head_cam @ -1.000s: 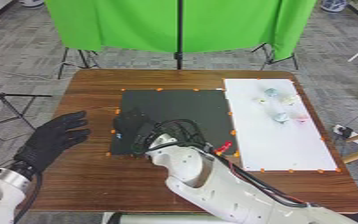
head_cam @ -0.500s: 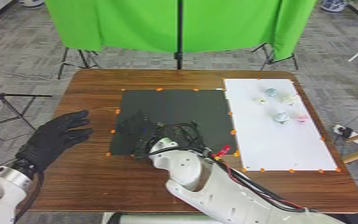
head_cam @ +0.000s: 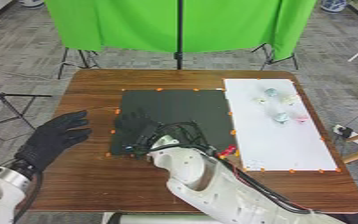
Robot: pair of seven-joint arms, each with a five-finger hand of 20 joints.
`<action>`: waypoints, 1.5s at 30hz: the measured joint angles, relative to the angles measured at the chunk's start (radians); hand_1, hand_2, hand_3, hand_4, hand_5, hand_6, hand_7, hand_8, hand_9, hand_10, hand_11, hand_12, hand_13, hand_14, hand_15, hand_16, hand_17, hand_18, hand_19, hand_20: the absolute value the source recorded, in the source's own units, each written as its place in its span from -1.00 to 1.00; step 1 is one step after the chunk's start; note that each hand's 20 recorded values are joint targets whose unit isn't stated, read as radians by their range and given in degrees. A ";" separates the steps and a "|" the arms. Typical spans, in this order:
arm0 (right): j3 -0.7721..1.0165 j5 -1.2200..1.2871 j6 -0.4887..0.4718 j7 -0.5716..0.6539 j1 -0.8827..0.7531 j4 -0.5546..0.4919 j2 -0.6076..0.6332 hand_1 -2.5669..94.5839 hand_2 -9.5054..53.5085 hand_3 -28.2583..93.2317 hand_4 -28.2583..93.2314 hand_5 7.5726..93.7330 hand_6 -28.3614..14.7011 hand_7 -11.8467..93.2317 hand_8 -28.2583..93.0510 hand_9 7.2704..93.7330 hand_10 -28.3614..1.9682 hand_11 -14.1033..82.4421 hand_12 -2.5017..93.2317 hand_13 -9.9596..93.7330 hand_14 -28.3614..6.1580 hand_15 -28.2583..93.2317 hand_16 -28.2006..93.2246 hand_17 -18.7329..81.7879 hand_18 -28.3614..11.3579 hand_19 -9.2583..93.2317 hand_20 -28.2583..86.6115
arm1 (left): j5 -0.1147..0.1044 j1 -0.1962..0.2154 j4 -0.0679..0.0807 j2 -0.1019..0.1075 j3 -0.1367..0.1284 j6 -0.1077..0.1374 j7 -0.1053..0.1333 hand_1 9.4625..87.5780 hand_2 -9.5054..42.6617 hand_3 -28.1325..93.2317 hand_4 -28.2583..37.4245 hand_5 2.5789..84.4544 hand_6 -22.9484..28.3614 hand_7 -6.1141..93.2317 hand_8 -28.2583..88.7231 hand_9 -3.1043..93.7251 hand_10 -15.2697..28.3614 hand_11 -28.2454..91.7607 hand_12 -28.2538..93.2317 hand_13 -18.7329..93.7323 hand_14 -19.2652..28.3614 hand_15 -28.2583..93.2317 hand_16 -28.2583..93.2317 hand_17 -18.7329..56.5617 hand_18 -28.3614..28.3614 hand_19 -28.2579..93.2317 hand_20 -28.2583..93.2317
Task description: Arrange flowers
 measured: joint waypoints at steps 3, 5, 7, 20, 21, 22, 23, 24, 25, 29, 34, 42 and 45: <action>0.045 0.066 -0.001 -0.016 -0.013 -0.051 0.011 -0.49 -0.90 0.88 -1.00 -0.18 0.14 -0.20 -0.83 -0.12 0.09 0.04 -0.50 0.19 0.24 0.52 -0.15 -0.10 -0.45 0.74 0.30 | 0.004 0.019 -0.011 -0.011 -0.013 0.003 0.018 -0.59 -0.58 0.70 -1.00 -0.35 0.09 -0.29 -0.77 -0.48 0.31 0.09 -0.31 -0.35 0.48 0.37 -0.64 -0.76 0.81 0.37 -0.39; 0.094 0.098 -0.007 -0.042 -0.026 -0.086 0.022 -0.53 -0.92 0.91 -1.00 -0.37 0.14 -0.20 -0.82 -0.38 0.03 -0.05 -0.51 -0.12 0.08 0.33 -0.27 -0.26 -0.45 0.47 0.18 | 0.007 0.036 -0.020 -0.021 -0.023 0.004 0.033 -0.60 -0.58 0.70 -1.00 -0.35 0.09 -0.29 -0.77 -0.47 0.30 0.09 -0.31 -0.35 0.48 0.37 -0.64 -0.76 0.81 0.37 -0.39; 0.153 0.108 -0.018 -0.070 -0.042 -0.122 0.039 -0.54 -0.93 0.92 -1.00 -0.45 0.13 -0.21 -0.82 -0.49 0.00 -0.14 -0.49 -0.28 0.01 0.22 -0.30 -0.35 -0.47 0.36 0.08 | 0.011 0.052 -0.027 -0.033 -0.033 0.005 0.043 -0.59 -0.58 0.70 -1.00 -0.35 0.09 -0.29 -0.77 -0.47 0.30 0.09 -0.31 -0.35 0.48 0.37 -0.64 -0.76 0.81 0.37 -0.39; 0.510 0.200 0.139 0.026 -0.200 -0.236 0.440 -0.35 -1.00 0.96 -1.00 -0.22 0.14 -0.17 -0.85 -0.27 0.19 0.01 -0.53 -0.07 0.19 0.28 -0.31 -0.22 -0.31 0.47 -0.04 | 0.018 0.124 -0.056 -0.085 -0.068 0.014 0.072 -0.59 -0.58 0.70 -1.00 -0.33 0.10 -0.30 -0.77 -0.45 0.32 0.09 -0.31 -0.34 0.49 0.37 -0.64 -0.76 0.81 0.37 -0.38; 0.541 0.187 0.156 0.032 -0.226 -0.237 0.477 -0.35 -1.00 0.96 -1.00 -0.21 0.16 -0.15 -0.86 -0.27 0.20 0.02 -0.53 -0.07 0.18 0.29 -0.31 -0.22 -0.31 0.49 -0.03 | 0.019 0.125 -0.056 -0.087 -0.068 0.014 0.072 -0.59 -0.58 0.70 -1.00 -0.33 0.09 -0.30 -0.77 -0.45 0.32 0.09 -0.31 -0.34 0.48 0.37 -0.64 -0.76 0.81 0.37 -0.38; 0.576 0.170 0.159 0.038 -0.256 -0.240 0.514 -0.35 -1.00 0.96 -1.00 -0.21 0.17 -0.13 -0.87 -0.27 0.21 0.03 -0.52 -0.07 0.17 0.30 -0.31 -0.22 -0.32 0.50 -0.02 | 0.019 0.126 -0.056 -0.088 -0.068 0.014 0.073 -0.59 -0.58 0.70 -1.00 -0.33 0.09 -0.30 -0.77 -0.45 0.32 0.09 -0.31 -0.34 0.48 0.37 -0.64 -0.76 0.81 0.37 -0.38; 0.611 0.154 0.155 0.045 -0.286 -0.244 0.547 -0.36 -1.00 0.96 -1.00 -0.21 0.18 -0.12 -0.87 -0.28 0.21 0.05 -0.52 -0.06 0.17 0.32 -0.30 -0.22 -0.33 0.52 0.00 | 0.020 0.126 -0.057 -0.088 -0.068 0.014 0.073 -0.59 -0.58 0.70 -1.00 -0.33 0.09 -0.30 -0.77 -0.45 0.32 0.09 -0.31 -0.34 0.48 0.37 -0.64 -0.76 0.81 0.37 -0.39; 0.646 0.140 0.143 0.055 -0.318 -0.249 0.580 -0.36 -1.00 0.96 -1.00 -0.20 0.19 -0.10 -0.88 -0.28 0.21 0.08 -0.51 -0.05 0.18 0.33 -0.30 -0.22 -0.33 0.53 0.01 | 0.020 0.126 -0.057 -0.088 -0.068 0.014 0.074 -0.59 -0.58 0.70 -1.00 -0.33 0.09 -0.30 -0.77 -0.45 0.32 0.09 -0.31 -0.34 0.48 0.37 -0.64 -0.76 0.81 0.37 -0.39; 0.678 0.128 0.121 0.066 -0.349 -0.255 0.612 -0.36 -1.00 0.96 -1.00 -0.20 0.19 -0.10 -0.89 -0.28 0.21 0.10 -0.50 -0.04 0.19 0.34 -0.30 -0.21 -0.33 0.54 0.01 | 0.020 0.126 -0.057 -0.088 -0.068 0.014 0.074 -0.59 -0.58 0.70 -1.00 -0.33 0.09 -0.30 -0.77 -0.45 0.32 0.09 -0.31 -0.34 0.48 0.37 -0.64 -0.76 0.81 0.37 -0.39; 0.765 0.118 0.023 0.110 -0.451 -0.266 0.721 -0.35 -1.00 0.95 -1.00 -0.18 0.19 -0.10 -0.89 -0.23 0.11 0.13 -0.50 0.04 0.22 0.38 -0.29 -0.18 -0.33 0.59 0.05 | 0.020 0.126 -0.056 -0.088 -0.068 0.014 0.076 -0.60 -0.58 0.70 -1.00 -0.33 0.10 -0.30 -0.77 -0.45 0.32 0.09 -0.31 -0.34 0.48 0.37 -0.64 -0.76 0.81 0.37 -0.39; 0.821 0.134 -0.006 0.117 -0.539 -0.259 0.770 -0.34 -1.00 0.94 -1.00 -0.18 0.17 -0.11 -0.88 -0.19 0.08 0.14 -0.51 0.10 0.23 0.39 -0.29 -0.16 -0.32 0.60 0.06 | 0.022 0.126 -0.056 -0.088 -0.068 0.013 0.076 -0.60 -0.58 0.70 -1.00 -0.32 0.10 -0.30 -0.77 -0.45 0.32 0.09 -0.31 -0.34 0.48 0.37 -0.64 -0.76 0.81 0.37 -0.39; 0.754 0.139 -0.007 0.119 -0.530 -0.204 0.754 -0.34 -1.00 0.94 -1.00 -0.25 0.14 -0.12 -0.87 -0.24 0.06 0.07 -0.53 0.20 0.25 0.35 -0.30 -0.12 -0.34 0.60 0.06 | 0.022 0.123 -0.056 -0.087 -0.068 0.013 0.073 -0.60 -0.58 0.71 -1.00 -0.32 0.10 -0.30 -0.77 -0.45 0.32 0.09 -0.31 -0.34 0.48 0.37 -0.64 -0.76 0.81 0.37 -0.39; 0.713 0.139 -0.008 0.120 -0.498 -0.176 0.739 -0.27 -1.00 0.94 -1.00 -0.21 0.18 -0.07 -0.89 -0.16 0.09 0.13 -0.52 0.28 0.31 0.35 -0.29 -0.07 -0.33 0.63 0.07 | 0.023 0.122 -0.056 -0.087 -0.068 0.013 0.073 -0.60 -0.58 0.70 -1.00 -0.32 0.10 -0.30 -0.77 -0.45 0.32 0.09 -0.31 -0.34 0.48 0.37 -0.64 -0.76 0.81 0.37 -0.39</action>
